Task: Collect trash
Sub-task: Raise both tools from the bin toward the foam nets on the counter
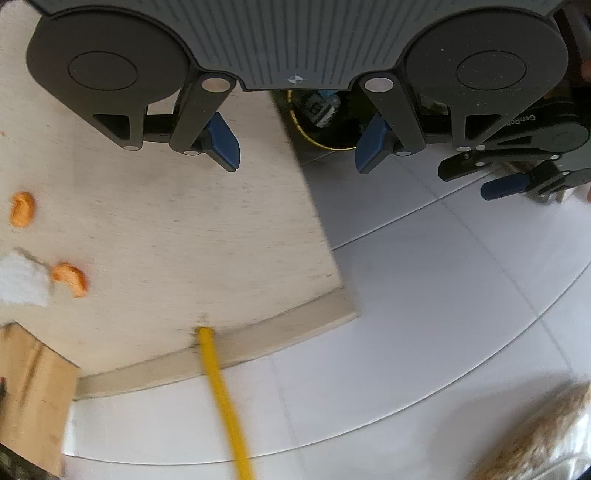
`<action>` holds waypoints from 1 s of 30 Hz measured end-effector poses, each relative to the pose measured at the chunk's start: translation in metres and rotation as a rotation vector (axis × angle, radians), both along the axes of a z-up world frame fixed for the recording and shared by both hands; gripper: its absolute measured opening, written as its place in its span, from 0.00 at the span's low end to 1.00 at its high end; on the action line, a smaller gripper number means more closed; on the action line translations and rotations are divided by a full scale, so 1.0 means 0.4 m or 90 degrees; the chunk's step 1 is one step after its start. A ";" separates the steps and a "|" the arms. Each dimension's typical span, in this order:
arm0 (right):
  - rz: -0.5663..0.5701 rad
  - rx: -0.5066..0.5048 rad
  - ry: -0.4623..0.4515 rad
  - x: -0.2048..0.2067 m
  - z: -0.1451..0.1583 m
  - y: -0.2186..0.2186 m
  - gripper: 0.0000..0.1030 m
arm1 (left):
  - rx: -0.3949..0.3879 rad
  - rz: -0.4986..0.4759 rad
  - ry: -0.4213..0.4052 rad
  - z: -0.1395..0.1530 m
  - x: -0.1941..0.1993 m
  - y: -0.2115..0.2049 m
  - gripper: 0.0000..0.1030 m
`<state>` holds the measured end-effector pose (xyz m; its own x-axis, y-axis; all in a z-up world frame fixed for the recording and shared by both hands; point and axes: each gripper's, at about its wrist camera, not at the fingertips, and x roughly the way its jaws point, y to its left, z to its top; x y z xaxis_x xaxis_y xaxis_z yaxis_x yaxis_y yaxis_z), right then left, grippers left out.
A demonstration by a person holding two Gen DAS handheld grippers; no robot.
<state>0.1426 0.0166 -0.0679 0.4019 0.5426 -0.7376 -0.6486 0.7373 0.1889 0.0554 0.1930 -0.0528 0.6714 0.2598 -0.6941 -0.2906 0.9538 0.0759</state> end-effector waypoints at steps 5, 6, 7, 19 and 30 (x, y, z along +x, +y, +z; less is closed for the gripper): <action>-0.039 0.009 -0.002 0.026 0.007 -0.061 0.76 | 0.005 -0.043 0.001 0.005 0.048 -0.051 0.61; -0.047 0.012 -0.002 0.031 0.008 -0.074 0.76 | 0.006 -0.050 0.001 0.006 0.057 -0.060 0.61; -0.055 0.014 -0.003 0.036 0.010 -0.087 0.76 | 0.008 -0.057 0.001 0.009 0.061 -0.070 0.61; -0.167 0.018 -0.040 0.089 0.037 -0.263 0.77 | 0.012 -0.162 -0.013 0.043 0.178 -0.194 0.61; -0.283 -0.002 -0.053 0.166 0.043 -0.438 0.77 | 0.000 -0.272 -0.015 0.051 0.338 -0.358 0.61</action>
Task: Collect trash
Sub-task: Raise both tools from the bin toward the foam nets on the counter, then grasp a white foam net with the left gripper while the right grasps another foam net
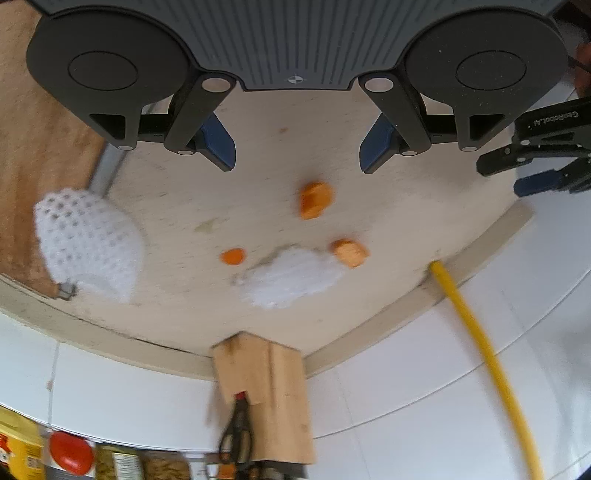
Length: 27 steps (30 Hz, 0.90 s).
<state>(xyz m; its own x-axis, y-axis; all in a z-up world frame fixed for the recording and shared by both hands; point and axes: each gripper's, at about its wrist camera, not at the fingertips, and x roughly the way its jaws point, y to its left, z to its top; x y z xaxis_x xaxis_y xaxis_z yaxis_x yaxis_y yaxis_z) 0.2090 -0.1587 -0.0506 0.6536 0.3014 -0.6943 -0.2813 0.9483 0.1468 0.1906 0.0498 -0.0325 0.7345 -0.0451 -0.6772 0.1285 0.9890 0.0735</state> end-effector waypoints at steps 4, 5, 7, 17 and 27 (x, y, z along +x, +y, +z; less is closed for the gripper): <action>-0.021 -0.019 -0.016 0.025 0.009 -0.041 0.78 | 0.002 -0.035 -0.009 0.009 0.062 -0.059 0.61; -0.027 -0.022 -0.019 0.030 0.014 -0.051 0.78 | 0.002 -0.047 -0.013 0.014 0.080 -0.076 0.61; -0.046 -0.025 -0.028 0.047 0.019 -0.079 0.78 | 0.002 -0.066 -0.020 0.020 0.109 -0.104 0.61; -0.081 -0.079 -0.061 0.122 0.024 -0.183 0.82 | 0.044 -0.163 -0.039 0.020 0.254 -0.242 0.62; -0.089 -0.106 -0.101 0.184 0.026 -0.228 0.84 | 0.095 -0.220 0.003 -0.039 0.366 -0.284 0.61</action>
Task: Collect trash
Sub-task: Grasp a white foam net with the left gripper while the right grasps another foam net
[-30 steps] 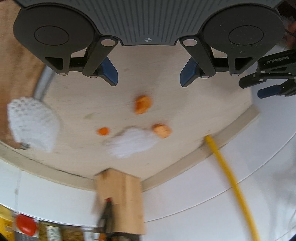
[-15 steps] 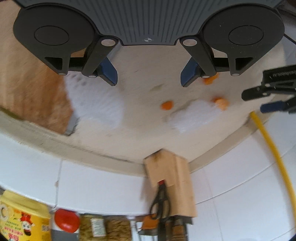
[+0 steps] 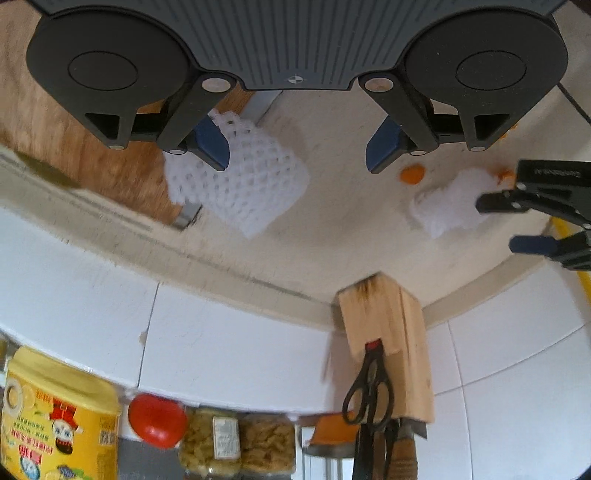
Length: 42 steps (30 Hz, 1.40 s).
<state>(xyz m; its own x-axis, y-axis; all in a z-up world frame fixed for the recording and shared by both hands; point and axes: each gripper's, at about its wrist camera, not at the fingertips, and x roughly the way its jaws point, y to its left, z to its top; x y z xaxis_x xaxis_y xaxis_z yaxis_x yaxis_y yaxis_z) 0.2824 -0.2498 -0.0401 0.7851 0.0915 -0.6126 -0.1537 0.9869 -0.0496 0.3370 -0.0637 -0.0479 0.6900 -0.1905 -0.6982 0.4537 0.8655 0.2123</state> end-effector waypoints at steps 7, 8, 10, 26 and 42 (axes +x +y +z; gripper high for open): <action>-0.004 -0.074 0.014 0.076 -0.040 -0.007 0.81 | -0.013 -0.015 0.076 -0.016 0.063 -0.018 0.18; -0.003 -0.078 0.017 0.085 -0.040 -0.005 0.78 | -0.014 -0.018 0.083 -0.014 0.064 -0.017 0.13; -0.005 -0.079 0.023 0.095 -0.037 -0.006 0.56 | -0.032 -0.013 0.094 -0.006 0.064 -0.006 0.09; 0.014 0.031 0.046 0.058 0.008 -0.043 0.16 | -0.076 0.031 0.078 0.065 0.068 0.079 0.11; -0.039 -0.075 0.044 0.113 -0.055 -0.058 0.43 | -0.032 0.054 0.115 -0.028 0.129 0.031 0.11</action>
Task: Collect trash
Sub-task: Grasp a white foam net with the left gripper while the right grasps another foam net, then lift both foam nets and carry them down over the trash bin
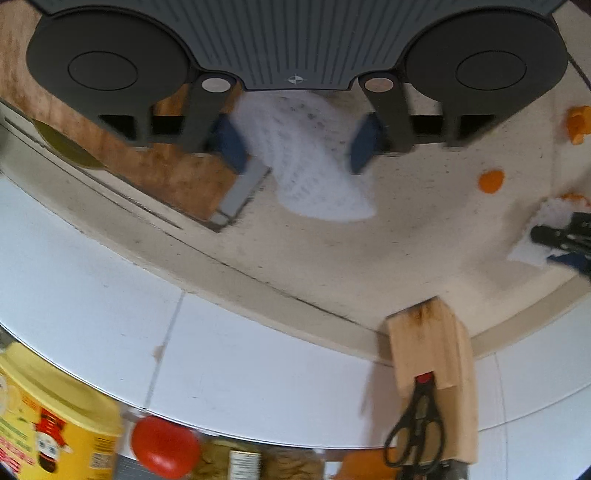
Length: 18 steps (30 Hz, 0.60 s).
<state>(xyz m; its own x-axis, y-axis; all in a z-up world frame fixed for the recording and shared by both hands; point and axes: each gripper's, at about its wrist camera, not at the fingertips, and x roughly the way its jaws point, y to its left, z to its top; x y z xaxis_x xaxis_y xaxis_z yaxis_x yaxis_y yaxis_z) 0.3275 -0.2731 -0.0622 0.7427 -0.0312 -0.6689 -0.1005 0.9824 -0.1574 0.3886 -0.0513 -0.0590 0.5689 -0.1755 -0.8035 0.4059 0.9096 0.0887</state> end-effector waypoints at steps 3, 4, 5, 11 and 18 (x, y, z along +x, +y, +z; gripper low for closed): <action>-0.011 0.048 0.016 -0.001 0.026 -0.031 0.19 | -0.013 0.001 -0.014 0.031 -0.007 0.007 0.10; -0.015 0.060 0.019 -0.005 0.031 -0.040 0.17 | -0.025 0.003 -0.017 0.045 -0.011 0.015 0.10; -0.017 0.066 0.019 -0.012 0.036 -0.045 0.17 | -0.039 0.005 -0.021 0.061 -0.015 0.024 0.10; 0.007 0.130 -0.002 -0.067 0.085 -0.035 0.16 | -0.099 0.022 -0.053 0.146 -0.055 0.076 0.10; 0.068 0.162 -0.033 -0.115 0.153 0.038 0.16 | -0.131 0.041 -0.083 0.186 -0.133 0.131 0.10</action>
